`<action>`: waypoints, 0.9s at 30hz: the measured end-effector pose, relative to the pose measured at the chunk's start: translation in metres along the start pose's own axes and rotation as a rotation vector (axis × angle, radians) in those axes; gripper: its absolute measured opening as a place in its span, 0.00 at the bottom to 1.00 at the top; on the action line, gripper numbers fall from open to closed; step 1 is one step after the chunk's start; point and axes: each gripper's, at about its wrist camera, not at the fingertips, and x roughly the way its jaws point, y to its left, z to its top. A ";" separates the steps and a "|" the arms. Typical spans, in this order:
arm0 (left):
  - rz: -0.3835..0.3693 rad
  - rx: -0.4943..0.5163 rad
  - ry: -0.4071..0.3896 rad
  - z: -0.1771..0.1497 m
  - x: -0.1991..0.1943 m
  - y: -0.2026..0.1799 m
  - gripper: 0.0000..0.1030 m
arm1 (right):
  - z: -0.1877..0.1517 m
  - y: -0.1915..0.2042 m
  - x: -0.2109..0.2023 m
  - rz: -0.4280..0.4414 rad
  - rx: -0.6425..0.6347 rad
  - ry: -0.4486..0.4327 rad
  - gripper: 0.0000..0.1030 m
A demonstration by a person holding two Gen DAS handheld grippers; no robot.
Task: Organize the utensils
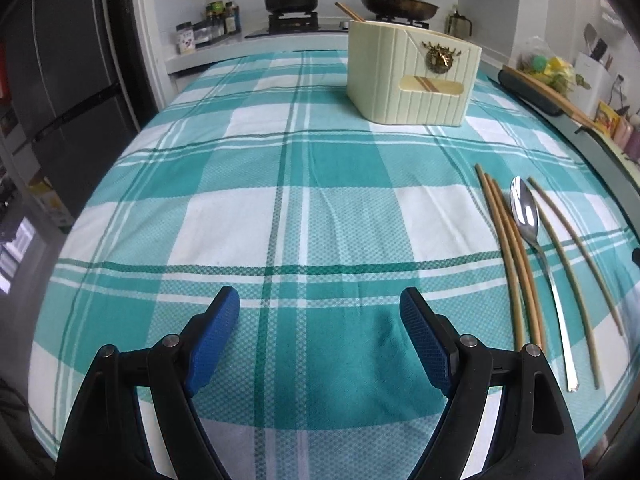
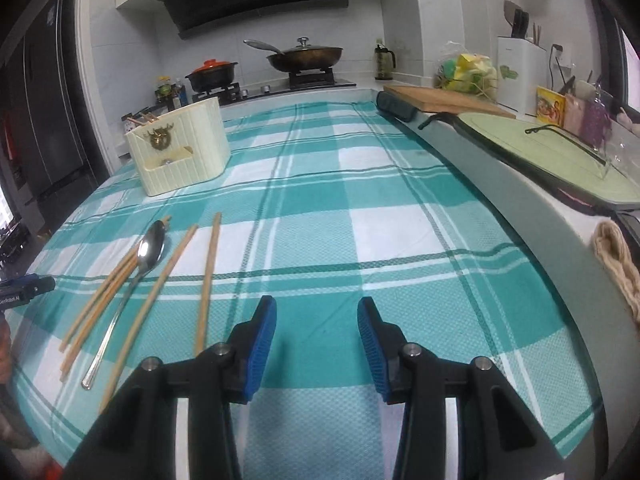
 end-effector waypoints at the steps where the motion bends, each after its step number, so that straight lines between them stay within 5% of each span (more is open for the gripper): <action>1: -0.018 -0.009 0.000 0.000 -0.001 -0.001 0.81 | 0.001 -0.004 0.002 -0.005 0.013 -0.003 0.42; 9: -0.172 0.135 -0.005 0.014 -0.009 -0.059 0.82 | -0.002 0.006 0.014 0.025 0.024 0.011 0.42; 15: -0.152 0.277 0.016 0.037 0.018 -0.103 0.82 | -0.004 0.013 0.011 0.048 0.023 0.015 0.42; 27: -0.129 0.274 0.114 0.049 0.058 -0.113 0.79 | -0.007 0.017 -0.009 0.071 0.006 0.003 0.42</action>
